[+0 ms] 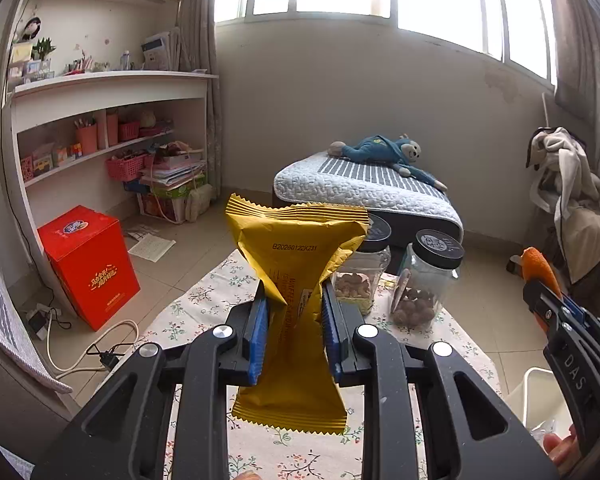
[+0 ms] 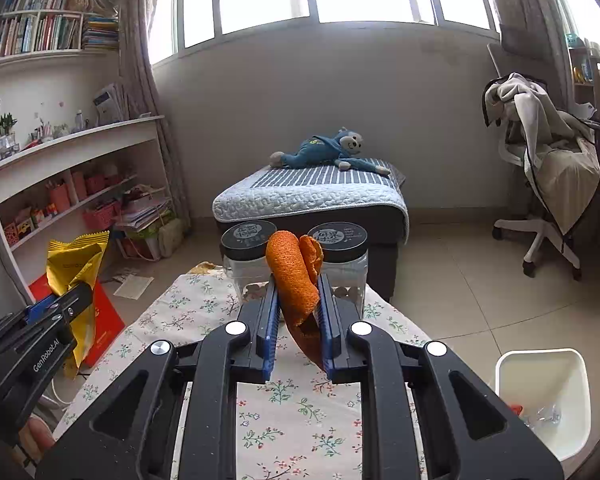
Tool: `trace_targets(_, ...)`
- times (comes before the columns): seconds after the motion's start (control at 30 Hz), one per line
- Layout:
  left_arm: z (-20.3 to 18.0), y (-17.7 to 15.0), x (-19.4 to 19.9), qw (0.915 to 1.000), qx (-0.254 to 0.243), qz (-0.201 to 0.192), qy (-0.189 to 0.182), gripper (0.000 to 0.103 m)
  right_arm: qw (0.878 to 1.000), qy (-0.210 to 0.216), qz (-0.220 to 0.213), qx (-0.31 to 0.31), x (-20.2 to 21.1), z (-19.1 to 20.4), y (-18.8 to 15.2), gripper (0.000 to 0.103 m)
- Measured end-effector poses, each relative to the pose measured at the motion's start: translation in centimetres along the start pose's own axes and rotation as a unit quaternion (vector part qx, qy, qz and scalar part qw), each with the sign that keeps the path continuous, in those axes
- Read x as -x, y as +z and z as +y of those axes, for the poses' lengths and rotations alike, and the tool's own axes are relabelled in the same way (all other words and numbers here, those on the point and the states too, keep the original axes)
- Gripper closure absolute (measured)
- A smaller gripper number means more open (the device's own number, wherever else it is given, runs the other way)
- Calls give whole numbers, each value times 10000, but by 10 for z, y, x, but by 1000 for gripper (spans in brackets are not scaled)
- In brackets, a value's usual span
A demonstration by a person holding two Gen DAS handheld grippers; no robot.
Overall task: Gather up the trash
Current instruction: 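Carry the orange peel to the wastebasket and release it with the right gripper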
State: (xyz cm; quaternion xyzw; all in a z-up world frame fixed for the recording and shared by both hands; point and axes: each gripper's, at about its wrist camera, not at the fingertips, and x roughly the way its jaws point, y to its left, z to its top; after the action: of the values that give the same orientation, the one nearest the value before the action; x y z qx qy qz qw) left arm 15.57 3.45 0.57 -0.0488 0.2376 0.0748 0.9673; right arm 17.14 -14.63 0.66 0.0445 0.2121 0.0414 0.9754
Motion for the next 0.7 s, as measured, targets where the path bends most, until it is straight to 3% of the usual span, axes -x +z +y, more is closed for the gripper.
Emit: trace_targets(0.7,-85,-10,21,9969,-402,-82,-665,78,9966,-762,-272,-117,41,-74,7,86)
